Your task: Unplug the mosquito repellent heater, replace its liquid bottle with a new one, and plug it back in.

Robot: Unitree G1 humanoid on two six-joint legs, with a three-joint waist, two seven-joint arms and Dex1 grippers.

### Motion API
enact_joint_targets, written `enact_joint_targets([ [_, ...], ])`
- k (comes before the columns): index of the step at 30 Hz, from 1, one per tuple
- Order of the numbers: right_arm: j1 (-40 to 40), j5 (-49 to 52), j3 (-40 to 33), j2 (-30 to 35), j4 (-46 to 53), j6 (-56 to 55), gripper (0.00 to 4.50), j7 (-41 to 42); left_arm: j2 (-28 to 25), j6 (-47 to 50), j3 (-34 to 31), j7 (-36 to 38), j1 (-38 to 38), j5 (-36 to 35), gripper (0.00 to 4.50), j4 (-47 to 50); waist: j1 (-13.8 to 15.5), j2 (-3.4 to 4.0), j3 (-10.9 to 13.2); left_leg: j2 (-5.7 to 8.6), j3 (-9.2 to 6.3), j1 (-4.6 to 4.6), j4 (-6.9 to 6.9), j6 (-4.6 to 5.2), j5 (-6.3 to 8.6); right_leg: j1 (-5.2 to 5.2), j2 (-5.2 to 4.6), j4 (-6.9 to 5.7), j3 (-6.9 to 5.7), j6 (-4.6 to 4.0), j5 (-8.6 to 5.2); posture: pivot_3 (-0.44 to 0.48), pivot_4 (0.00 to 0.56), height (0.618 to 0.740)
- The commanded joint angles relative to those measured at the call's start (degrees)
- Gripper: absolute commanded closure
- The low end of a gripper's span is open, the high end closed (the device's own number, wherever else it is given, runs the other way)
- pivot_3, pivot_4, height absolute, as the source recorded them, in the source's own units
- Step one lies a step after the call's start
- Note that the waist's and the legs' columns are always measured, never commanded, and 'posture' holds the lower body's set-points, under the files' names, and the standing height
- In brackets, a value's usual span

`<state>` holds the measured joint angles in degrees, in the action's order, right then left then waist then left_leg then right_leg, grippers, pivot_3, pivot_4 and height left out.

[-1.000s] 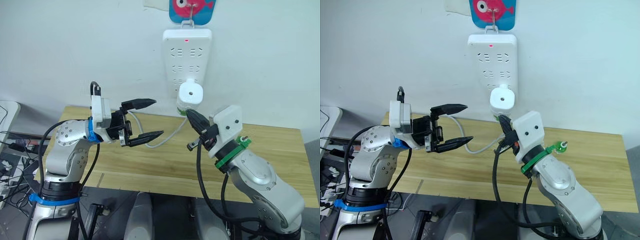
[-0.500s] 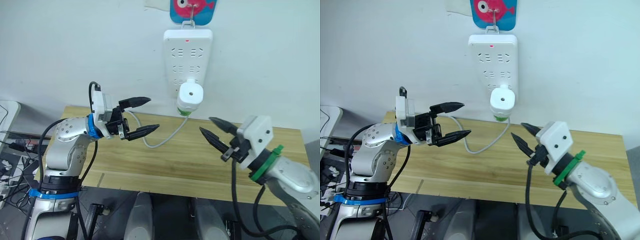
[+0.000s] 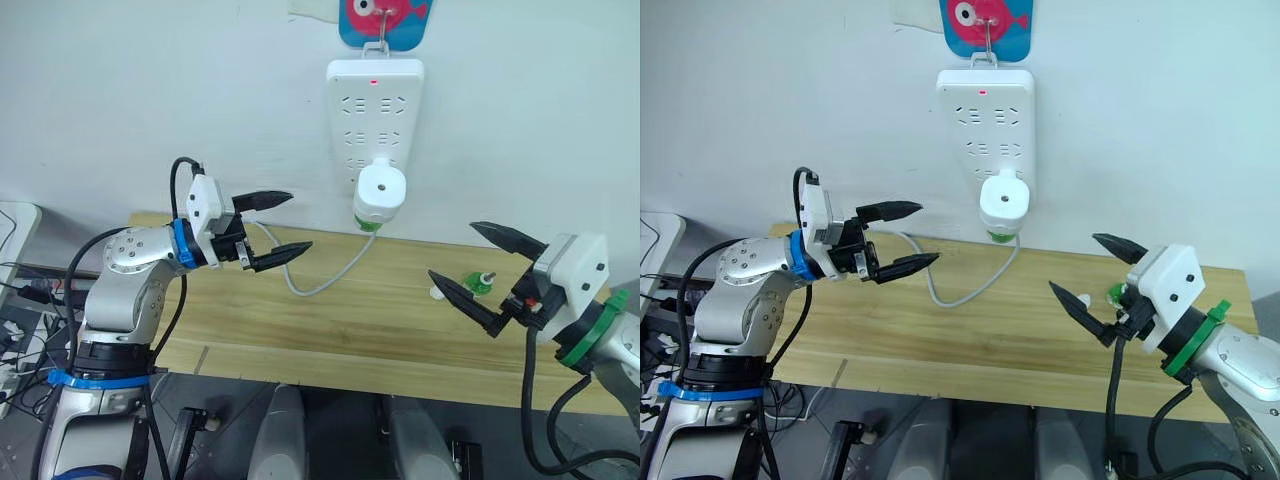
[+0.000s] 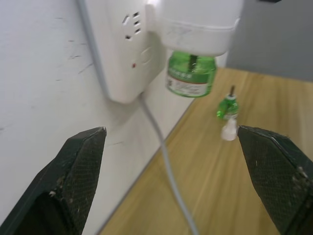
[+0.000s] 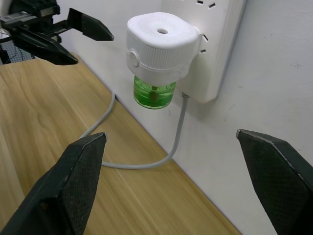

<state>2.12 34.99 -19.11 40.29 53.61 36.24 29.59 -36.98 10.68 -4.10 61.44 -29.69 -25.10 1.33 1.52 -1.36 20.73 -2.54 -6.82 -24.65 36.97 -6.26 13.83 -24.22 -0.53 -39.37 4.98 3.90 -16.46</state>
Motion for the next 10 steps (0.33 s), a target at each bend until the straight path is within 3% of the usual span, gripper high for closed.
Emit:
enact_joint_targets([
  [1, 0.2, 0.0, -1.4, 0.5, 0.3, -1.5, 0.04, 0.2, 0.1, -1.4, 0.4, -4.4, -2.0, 4.0, 0.0, 0.0, 0.1, -0.01, 0.0, 0.0, 0.0, 0.0, 0.02, 0.0, 0.0, 0.0, 0.0, -0.02, 0.0, 0.0, 0.0, 0.221, 0.316, 0.74],
  [10, -1.7, -0.4, 0.5, 0.3, 0.0, -1.8, 0.04, -0.9, 0.4, -1.0, 0.5, -3.8, -2.4, 3.7, 0.0, -0.2, 0.1, -0.02, 0.0, 0.0, 0.02, 0.01, 0.03, -0.01, -0.01, 0.0, 0.0, -0.06, 0.03, 0.0, 0.0, 0.218, 0.317, 0.74],
])
